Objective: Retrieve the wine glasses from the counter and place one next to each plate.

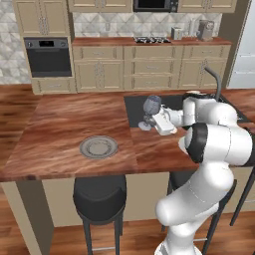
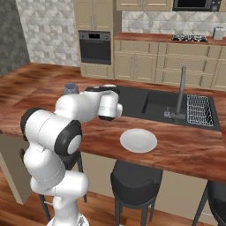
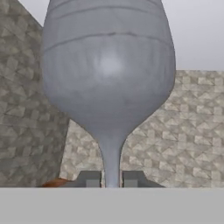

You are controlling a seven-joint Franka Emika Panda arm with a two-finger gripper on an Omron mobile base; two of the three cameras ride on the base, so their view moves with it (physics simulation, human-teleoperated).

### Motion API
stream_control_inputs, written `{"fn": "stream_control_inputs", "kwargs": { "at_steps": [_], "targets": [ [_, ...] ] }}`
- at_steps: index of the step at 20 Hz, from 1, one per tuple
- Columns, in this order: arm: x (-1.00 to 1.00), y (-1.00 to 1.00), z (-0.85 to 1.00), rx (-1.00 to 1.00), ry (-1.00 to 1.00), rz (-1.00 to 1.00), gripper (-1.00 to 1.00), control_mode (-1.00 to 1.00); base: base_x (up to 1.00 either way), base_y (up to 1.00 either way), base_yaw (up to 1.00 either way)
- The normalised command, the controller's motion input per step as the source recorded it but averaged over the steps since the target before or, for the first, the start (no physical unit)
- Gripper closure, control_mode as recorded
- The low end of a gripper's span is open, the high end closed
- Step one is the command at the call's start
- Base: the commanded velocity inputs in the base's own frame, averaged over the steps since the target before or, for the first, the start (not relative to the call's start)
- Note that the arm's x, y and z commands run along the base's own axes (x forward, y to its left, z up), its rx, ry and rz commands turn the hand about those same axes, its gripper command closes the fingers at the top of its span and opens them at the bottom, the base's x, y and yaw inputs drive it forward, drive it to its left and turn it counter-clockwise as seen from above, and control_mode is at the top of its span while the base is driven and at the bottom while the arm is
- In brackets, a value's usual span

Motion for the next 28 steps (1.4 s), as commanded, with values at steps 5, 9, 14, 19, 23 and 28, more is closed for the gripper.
{"fn": "stream_control_inputs", "kwargs": {
  "at_steps": [5, 9, 14, 19, 23, 28],
  "targets": [
    [0.14, 0.02, -0.11, -0.11, -0.04, 0.01, 1.0, -1.0, 0.0, 0.0, 0.0],
    [0.25, 0.05, -0.1, -0.05, 0.01, -0.02, 1.0, -1.0, 0.0, 0.0, 0.0],
    [0.23, 0.15, -0.17, 0.0, 0.11, -0.09, 1.0, -1.0, 0.0, 0.0, 0.0],
    [0.16, 0.12, -0.21, 0.0, 0.06, -0.02, 1.0, -1.0, 0.0, 0.0, 0.0],
    [0.05, 0.04, -0.11, 0.0, 0.0, -0.01, 1.0, -1.0, 0.0, 0.0, 0.0],
    [0.08, 0.04, -0.11, -0.02, 0.0, 0.0, 1.0, -1.0, 0.0, 0.0, 0.0]
  ]
}}
